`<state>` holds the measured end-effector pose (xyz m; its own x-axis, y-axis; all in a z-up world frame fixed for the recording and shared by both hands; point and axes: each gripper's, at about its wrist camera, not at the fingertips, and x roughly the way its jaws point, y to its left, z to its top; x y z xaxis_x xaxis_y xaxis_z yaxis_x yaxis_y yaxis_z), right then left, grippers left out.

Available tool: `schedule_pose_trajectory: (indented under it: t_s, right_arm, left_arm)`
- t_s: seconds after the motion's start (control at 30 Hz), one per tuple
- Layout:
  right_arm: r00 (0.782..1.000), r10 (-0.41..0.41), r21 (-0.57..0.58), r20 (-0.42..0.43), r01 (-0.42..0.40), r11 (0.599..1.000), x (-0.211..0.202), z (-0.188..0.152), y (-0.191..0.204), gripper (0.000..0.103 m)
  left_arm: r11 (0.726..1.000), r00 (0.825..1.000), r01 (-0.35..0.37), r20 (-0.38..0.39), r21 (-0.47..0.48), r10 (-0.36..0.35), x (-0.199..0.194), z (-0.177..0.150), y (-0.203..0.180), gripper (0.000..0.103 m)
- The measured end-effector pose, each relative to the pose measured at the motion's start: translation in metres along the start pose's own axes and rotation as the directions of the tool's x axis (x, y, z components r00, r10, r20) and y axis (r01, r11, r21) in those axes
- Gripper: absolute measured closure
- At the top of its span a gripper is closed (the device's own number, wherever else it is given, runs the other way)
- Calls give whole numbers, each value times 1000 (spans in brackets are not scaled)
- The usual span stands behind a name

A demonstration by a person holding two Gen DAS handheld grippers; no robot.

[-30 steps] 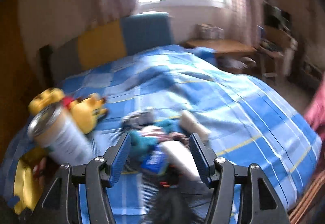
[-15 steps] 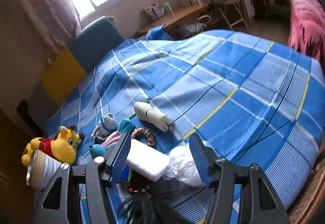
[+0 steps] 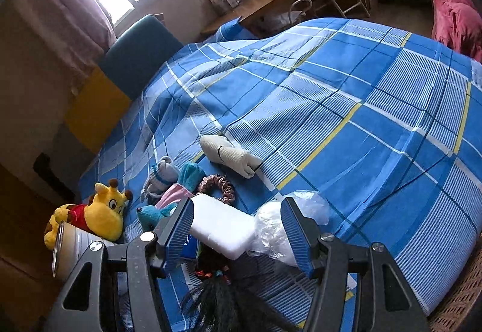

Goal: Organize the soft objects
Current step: 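Grasp the white foam roll with the left tool while the right tool grasps the black braid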

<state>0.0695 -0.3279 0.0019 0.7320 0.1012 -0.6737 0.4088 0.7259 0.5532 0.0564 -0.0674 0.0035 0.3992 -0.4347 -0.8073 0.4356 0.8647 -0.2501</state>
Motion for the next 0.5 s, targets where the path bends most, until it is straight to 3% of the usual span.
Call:
schedule_pose_trajectory:
  t_s: [0.17, 0.5]
  right_arm:
    - [999, 19, 27, -47, -18, 999, 8, 0, -4, 42]
    - [999, 35, 69, -33, -33, 997, 4, 1, -10, 42]
  left_arm:
    - [1000, 999, -7, -33, 3, 7, 16, 5, -3, 64]
    - [988, 989, 146, -6, -55, -147, 39, 70, -23, 64]
